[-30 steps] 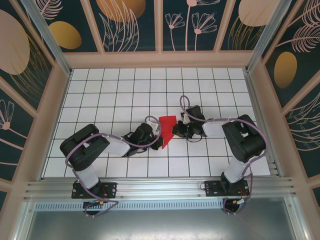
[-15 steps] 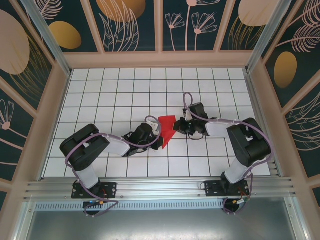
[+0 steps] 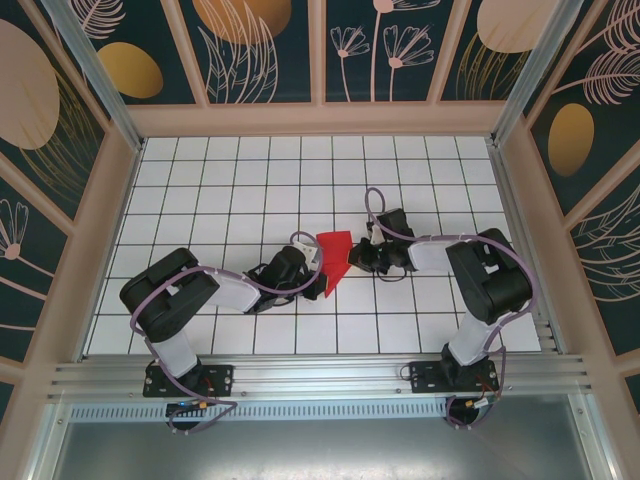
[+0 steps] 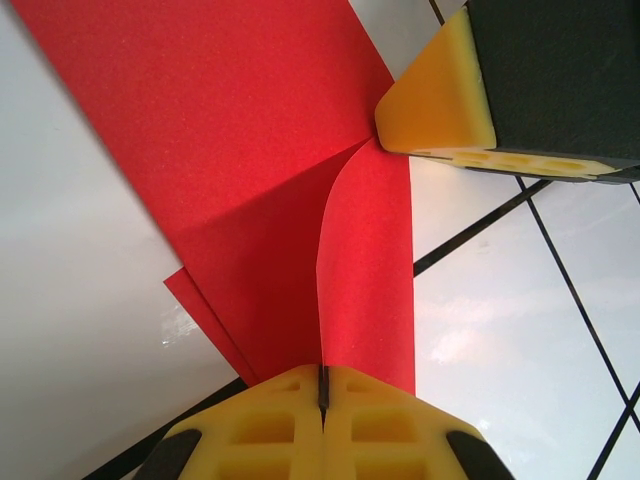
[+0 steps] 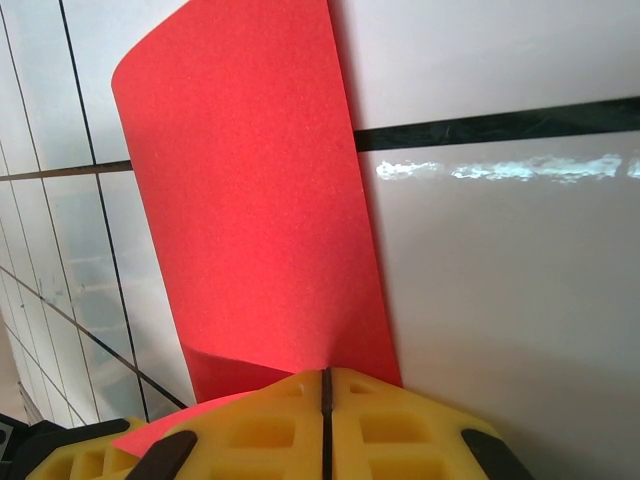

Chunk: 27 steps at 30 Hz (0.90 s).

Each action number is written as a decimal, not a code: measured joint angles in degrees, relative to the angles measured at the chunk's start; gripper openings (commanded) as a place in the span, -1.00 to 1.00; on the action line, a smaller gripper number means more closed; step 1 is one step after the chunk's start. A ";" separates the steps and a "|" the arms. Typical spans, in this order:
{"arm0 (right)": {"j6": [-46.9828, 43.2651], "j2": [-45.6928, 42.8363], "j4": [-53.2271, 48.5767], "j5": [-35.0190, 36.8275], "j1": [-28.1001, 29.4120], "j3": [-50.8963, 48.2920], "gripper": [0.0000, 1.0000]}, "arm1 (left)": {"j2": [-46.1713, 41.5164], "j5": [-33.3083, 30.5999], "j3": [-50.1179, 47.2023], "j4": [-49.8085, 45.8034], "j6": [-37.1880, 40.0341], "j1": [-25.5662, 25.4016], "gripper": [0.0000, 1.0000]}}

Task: Fold a paper plane with a square sheet of paper (pick it up from the middle)
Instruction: Third fold the triangle at the center of the table.

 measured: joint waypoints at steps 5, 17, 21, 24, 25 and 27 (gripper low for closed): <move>-0.02 -1.70 -1.46 0.70 -0.09 -0.02 -0.78 | 0.00 -0.04 0.00 0.00 0.00 0.00 -1.00; 0.17 -4.09 -1.75 1.84 -0.37 -0.02 -0.78 | 0.00 -0.13 0.00 0.00 0.00 0.00 -1.00; 0.20 -1.31 -1.51 2.49 -0.37 -0.02 -0.78 | 0.00 -0.11 0.00 -0.02 0.00 0.00 -1.00; 0.20 -0.68 -1.03 2.49 -0.46 0.17 -0.79 | -0.04 -0.15 0.00 -0.04 0.00 0.00 -1.00; 0.22 -0.68 -1.03 2.45 -0.48 0.20 -0.79 | -0.04 -0.15 0.00 -0.04 0.00 0.00 -1.00; 0.22 -0.68 -1.07 2.54 -0.46 0.22 -0.79 | -0.04 -0.13 0.00 -0.04 0.00 0.00 -1.00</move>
